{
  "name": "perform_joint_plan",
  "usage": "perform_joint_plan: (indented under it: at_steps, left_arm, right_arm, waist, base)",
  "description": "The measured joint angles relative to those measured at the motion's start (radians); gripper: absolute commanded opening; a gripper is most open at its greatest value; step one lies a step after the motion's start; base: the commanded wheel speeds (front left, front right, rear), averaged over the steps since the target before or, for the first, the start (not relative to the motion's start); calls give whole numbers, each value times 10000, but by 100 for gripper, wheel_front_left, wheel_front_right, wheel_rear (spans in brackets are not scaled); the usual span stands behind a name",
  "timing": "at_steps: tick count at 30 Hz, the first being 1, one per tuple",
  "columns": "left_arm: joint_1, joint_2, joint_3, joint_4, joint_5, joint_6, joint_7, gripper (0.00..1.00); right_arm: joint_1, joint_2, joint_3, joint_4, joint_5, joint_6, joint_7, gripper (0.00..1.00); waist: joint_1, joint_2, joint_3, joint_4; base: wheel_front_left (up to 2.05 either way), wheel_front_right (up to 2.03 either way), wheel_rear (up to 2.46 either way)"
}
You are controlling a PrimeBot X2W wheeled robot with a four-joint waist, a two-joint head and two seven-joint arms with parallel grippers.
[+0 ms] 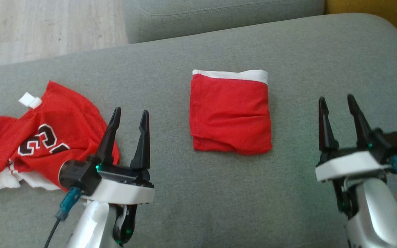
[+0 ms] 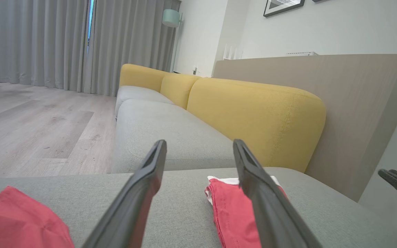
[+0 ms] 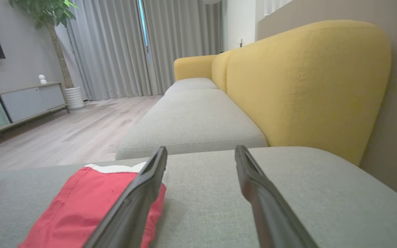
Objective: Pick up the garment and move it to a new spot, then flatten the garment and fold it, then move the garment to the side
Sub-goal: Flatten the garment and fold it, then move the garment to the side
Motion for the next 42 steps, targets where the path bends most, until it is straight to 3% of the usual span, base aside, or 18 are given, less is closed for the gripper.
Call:
perform_joint_plan:
  at_steps: [10, 23, 28, 42]
  left_arm:
    - [439, 0, 54, 69, 88, -84, 0, 100]
    - [300, 0, -36, -6, 180, -92, 0, 100]
    - [-14, 0, -201, -36, 180, -94, 0, 100]
    - [-524, -4, -740, -61, 132, -94, 0, 100]
  right_arm:
    - [776, 236, -222, -610, -134, 0, 0, 100]
    - [655, 249, -374, -575, -182, 0, -2, 100]
    - [39, 251, -362, 249, -217, 0, 21, 100]
    - [-2359, 230, 566, 4019, 2182, 0, 1488, 100]
  waist:
    - [-1, 0, -41, -109]
    - [0, 0, 373, 349]
    - [1, 0, 669, 651]
    - [2, 0, 1551, 1628]
  base:
    - [0, 0, 0]
    - [0, 0, 0]
    - [0, 0, 0]
    - [0, 0, 0]
